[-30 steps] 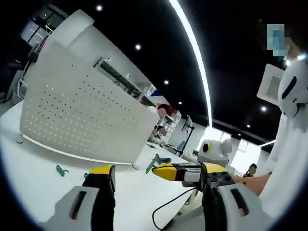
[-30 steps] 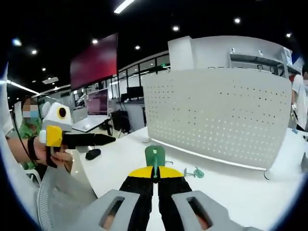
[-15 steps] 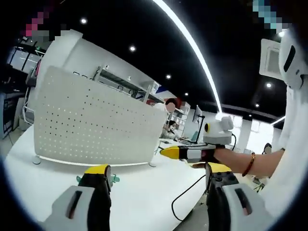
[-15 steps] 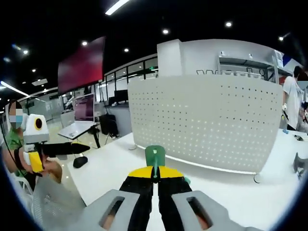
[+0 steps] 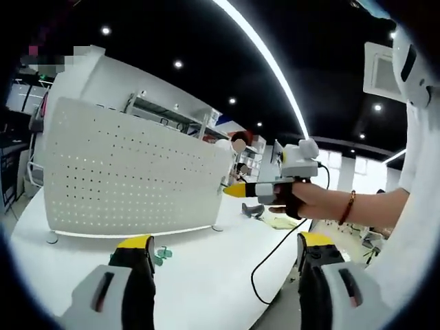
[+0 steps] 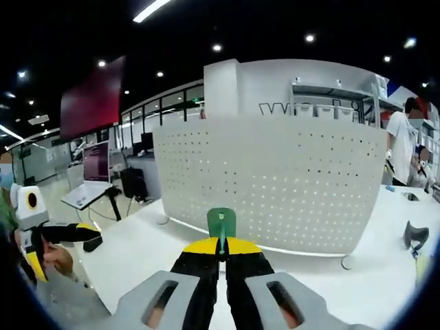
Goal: Insert the hook assembly into the mounting plate slot until the hook locks in place.
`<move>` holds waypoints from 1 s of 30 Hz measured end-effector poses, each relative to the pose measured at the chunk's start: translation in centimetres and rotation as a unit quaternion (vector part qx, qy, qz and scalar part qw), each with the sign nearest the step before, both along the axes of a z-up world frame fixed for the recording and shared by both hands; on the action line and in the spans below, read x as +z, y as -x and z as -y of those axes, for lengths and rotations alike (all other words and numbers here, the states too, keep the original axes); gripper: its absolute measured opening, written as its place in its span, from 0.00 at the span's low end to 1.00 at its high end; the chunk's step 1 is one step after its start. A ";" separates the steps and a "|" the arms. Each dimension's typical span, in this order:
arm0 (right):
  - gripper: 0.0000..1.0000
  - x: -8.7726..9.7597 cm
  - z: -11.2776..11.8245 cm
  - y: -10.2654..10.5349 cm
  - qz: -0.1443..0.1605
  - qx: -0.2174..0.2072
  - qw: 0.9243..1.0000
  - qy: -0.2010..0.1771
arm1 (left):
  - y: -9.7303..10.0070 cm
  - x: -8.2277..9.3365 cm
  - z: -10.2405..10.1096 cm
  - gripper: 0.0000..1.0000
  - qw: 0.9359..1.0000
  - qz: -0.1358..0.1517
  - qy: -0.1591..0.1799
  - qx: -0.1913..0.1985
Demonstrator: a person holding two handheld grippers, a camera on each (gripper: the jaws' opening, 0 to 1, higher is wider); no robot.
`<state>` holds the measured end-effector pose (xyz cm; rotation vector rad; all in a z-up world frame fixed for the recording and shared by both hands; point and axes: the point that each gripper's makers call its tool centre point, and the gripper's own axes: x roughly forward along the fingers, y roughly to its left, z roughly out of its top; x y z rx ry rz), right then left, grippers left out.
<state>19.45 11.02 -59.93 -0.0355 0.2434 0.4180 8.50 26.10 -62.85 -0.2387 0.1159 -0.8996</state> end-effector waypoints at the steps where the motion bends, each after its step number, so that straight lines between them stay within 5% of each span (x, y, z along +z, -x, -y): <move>1: 0.01 0.2 0.3 -0.3 0.001 -0.006 1.000 -0.002 | 0.0 0.0 0.1 0.87 1.000 0.001 -0.003 -0.002; 10: 0.01 1.2 1.8 -2.6 0.009 -0.032 0.999 0.003 | -0.3 0.0 0.7 0.90 0.998 0.024 -0.059 -0.021; 30: 0.01 3.3 4.0 -7.1 0.019 -0.073 0.997 0.013 | -1.4 -0.4 0.3 0.93 0.997 0.027 -0.069 -0.031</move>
